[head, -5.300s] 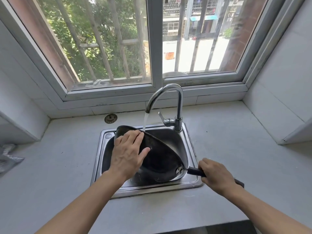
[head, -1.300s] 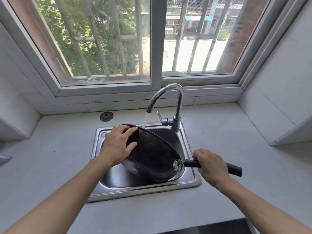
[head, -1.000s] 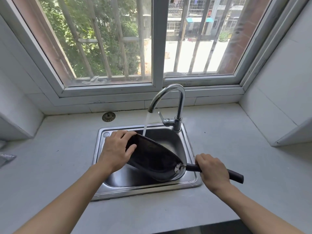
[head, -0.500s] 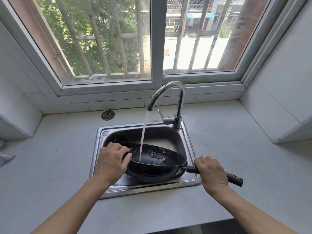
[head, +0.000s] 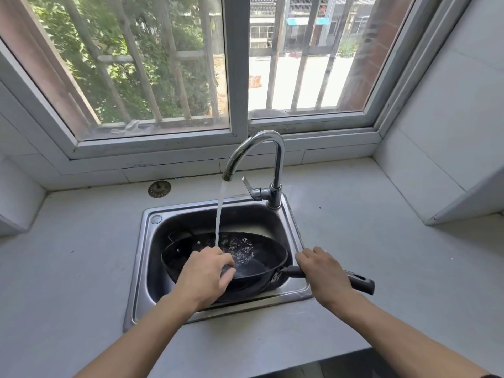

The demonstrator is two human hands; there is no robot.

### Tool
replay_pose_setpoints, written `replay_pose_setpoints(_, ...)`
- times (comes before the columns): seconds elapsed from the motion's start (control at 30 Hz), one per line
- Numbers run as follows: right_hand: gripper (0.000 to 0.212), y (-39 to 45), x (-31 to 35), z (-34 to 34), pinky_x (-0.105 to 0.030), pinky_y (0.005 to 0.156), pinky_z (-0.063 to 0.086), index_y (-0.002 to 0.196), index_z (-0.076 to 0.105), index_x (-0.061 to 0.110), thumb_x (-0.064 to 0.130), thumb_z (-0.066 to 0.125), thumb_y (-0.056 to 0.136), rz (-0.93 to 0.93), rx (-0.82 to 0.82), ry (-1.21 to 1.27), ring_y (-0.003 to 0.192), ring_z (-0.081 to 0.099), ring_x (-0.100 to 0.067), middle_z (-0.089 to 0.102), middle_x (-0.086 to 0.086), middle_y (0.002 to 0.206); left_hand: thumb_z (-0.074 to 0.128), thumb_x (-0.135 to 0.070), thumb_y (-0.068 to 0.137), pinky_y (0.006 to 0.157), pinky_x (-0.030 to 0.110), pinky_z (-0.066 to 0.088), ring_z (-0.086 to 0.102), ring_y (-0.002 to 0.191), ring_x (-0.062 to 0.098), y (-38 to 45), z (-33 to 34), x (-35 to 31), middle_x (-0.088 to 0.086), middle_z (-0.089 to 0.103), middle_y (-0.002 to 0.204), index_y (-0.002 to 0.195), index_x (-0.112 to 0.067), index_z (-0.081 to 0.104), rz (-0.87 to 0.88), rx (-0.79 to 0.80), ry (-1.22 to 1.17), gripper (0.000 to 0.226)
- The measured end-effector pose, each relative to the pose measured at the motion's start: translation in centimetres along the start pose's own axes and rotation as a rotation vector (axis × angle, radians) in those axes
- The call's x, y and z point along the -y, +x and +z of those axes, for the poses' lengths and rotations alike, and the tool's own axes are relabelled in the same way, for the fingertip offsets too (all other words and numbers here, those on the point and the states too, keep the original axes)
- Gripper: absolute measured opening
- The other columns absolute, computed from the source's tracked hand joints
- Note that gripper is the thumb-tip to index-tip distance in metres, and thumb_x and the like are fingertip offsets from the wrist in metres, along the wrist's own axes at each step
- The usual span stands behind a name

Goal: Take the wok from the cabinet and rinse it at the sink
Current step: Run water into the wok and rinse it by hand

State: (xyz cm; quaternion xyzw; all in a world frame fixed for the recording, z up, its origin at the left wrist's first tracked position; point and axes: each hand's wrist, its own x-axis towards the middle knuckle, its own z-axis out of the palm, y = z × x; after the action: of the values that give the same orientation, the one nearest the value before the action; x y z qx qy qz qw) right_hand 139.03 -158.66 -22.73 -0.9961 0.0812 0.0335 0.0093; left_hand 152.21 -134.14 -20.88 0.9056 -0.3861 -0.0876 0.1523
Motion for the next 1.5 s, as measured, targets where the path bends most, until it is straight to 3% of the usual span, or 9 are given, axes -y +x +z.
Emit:
replay_pose_setpoints(0.17,0.049,0.7,0.3,-0.2,-0.027,0.063,0.027,0.084,0.032,0.026,-0.012,0.058,0.066,0.019,0.019,0.035,0.087,0.043,-0.019,0.052,0.005,0.094,0.053,-0.043,0.094,0.076,0.035,0.043,0.053,0.083,0.016,-1.4,0.5,0.0,-0.008,0.057,0.082,0.086,-0.026,0.069,0.046,-0.015,0.015,0.025)
replay_pose_setpoints(0.4,0.041,1.6,0.3,-0.9,-0.028,0.065,0.029,0.082,0.033,0.025,-0.009,0.053,0.071,0.024,0.117,0.036,0.091,0.046,-0.020,0.053,0.003,0.097,0.048,-0.032,0.097,0.083,0.033,0.039,0.053,0.096,0.016,-2.5,0.1,0.2,-0.008,0.058,0.100,0.107,-0.028,0.066,0.096,0.020,0.028,0.022)
replay_pose_setpoints(0.5,0.026,2.7,0.5,-2.4,-0.031,0.064,0.035,0.080,0.039,0.024,0.017,0.064,0.077,0.029,0.204,0.085,0.091,0.052,-0.021,0.055,0.003,0.095,0.046,-0.029,0.098,0.084,0.035,0.040,0.055,0.096,0.019,-2.5,0.1,0.2,-0.005,0.060,0.102,0.109,-0.027,0.066,0.124,0.009,0.046,0.023)
replay_pose_setpoints(0.6,0.030,4.7,0.8,-3.9,-0.032,0.069,0.044,0.081,0.045,0.027,0.048,0.066,0.078,0.016,0.154,0.202,0.089,0.052,-0.018,0.055,0.006,0.092,0.057,-0.025,0.093,0.077,0.036,0.045,0.060,0.087,0.021,-2.6,-0.1,0.1,-0.004,0.063,0.092,0.099,-0.025,0.070,0.150,-0.027,0.037,0.014)
replay_pose_setpoints(0.77,0.029,9.8,2.2,-4.6,-0.033,0.089,0.047,0.111,0.059,0.023,0.041,0.059,0.088,-0.112,-0.080,0.283,0.105,0.051,-0.019,0.057,0.002,0.111,0.076,-0.023,0.078,0.063,0.032,0.049,0.060,0.069,0.014,-2.6,-0.2,0.2,-0.011,0.060,0.075,0.081,-0.029,0.071,0.130,-0.058,0.041,0.009)
replay_pose_setpoints(0.93,0.048,15.0,3.5,-4.0,-0.037,0.104,0.040,0.132,0.048,0.017,0.034,0.059,0.090,-0.203,-0.131,0.195,0.127,0.042,-0.023,0.047,-0.002,0.139,0.086,-0.026,0.064,0.057,0.027,0.050,0.058,0.063,0.009,-2.7,-0.3,0.4,-0.014,0.058,0.070,0.074,-0.031,0.069,0.149,-0.074,0.022,0.020)
replay_pose_setpoints(1.07,0.061,18.6,3.7,-3.6,-0.040,0.109,0.037,0.141,0.037,0.011,0.035,0.060,0.089,-0.241,-0.082,0.096,0.136,0.035,-0.026,0.035,-0.006,0.152,0.086,-0.032,0.061,0.062,0.021,0.042,0.055,0.061,0.005,-2.6,-0.3,0.7,-0.015,0.056,0.069,0.070,-0.033,0.067,0.147,-0.045,0.056,0.021)
replay_pose_setpoints(1.17,0.066,20.6,3.4,-2.8,-0.041,0.111,0.034,0.144,0.031,0.009,0.040,0.056,0.092,-0.238,-0.027,0.033,0.141,0.028,-0.025,0.028,-0.008,0.156,0.086,-0.033,0.058,0.067,0.028,0.032,0.056,0.060,0.006,-2.4,-0.1,1.1,-0.014,0.055,0.067,0.069,-0.033,0.066,0.160,-0.036,0.070,0.022)
replay_pose_setpoints(1.5,0.069,23.6,3.5,-1.1,-0.040,0.110,0.035,0.149,0.026,0.012,0.050,0.045,0.094,-0.263,0.039,-0.117,0.143,0.023,-0.023,0.026,-0.006,0.157,0.082,-0.037,0.060,0.066,0.026,0.032,0.054,0.059,0.005,-1.9,-0.1,1.6,-0.014,0.056,0.068,0.071,-0.034,0.067,0.190,-0.013,0.070,0.018)
